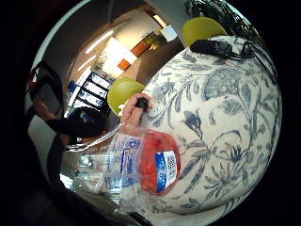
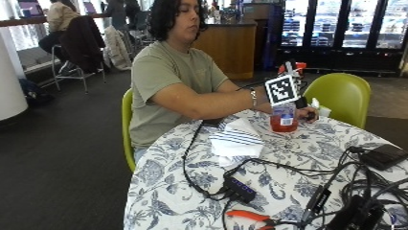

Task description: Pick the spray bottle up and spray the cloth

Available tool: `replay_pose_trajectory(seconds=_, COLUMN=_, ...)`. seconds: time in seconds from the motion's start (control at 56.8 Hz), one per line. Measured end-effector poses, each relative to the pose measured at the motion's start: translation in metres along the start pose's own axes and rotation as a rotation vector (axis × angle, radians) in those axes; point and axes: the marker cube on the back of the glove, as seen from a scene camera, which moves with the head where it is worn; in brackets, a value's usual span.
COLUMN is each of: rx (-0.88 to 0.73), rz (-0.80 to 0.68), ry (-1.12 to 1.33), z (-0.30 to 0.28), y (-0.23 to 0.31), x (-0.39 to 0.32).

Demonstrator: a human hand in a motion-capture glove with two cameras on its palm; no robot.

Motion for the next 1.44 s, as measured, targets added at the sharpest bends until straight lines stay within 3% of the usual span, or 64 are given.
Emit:
replay_pose_trajectory(seconds=0.141, rx=0.002, rz=-0.005, ry=0.020, z=0.007, y=-0.008, x=0.008)
replay_pose_trajectory(seconds=0.264, rx=-0.098, rz=0.008, ry=0.008, z=0.007, y=0.002, x=0.013)
replay_pose_trajectory(seconds=0.352, rx=-0.176, rz=0.060, ry=0.094, z=0.003, y=0.017, x=0.026)
replay_pose_trajectory(seconds=0.458, rx=-0.159, rz=0.140, ry=0.085, z=-0.013, y=0.019, x=0.021)
replay_pose_trajectory(seconds=0.775, rx=-0.279, rz=0.097, ry=0.512, z=-0.075, y=0.100, x=-0.006)
replay_pose_trajectory(seconds=1.021, rx=-0.418, rz=0.066, ry=0.859, z=-0.096, y=0.134, x=-0.037)
replay_pose_trajectory(seconds=1.285, rx=-0.417, rz=-0.092, ry=1.070, z=-0.096, y=0.147, x=-0.074)
replay_pose_trajectory(seconds=1.444, rx=-0.379, rz=-0.039, ry=1.181, z=-0.101, y=0.151, x=-0.076)
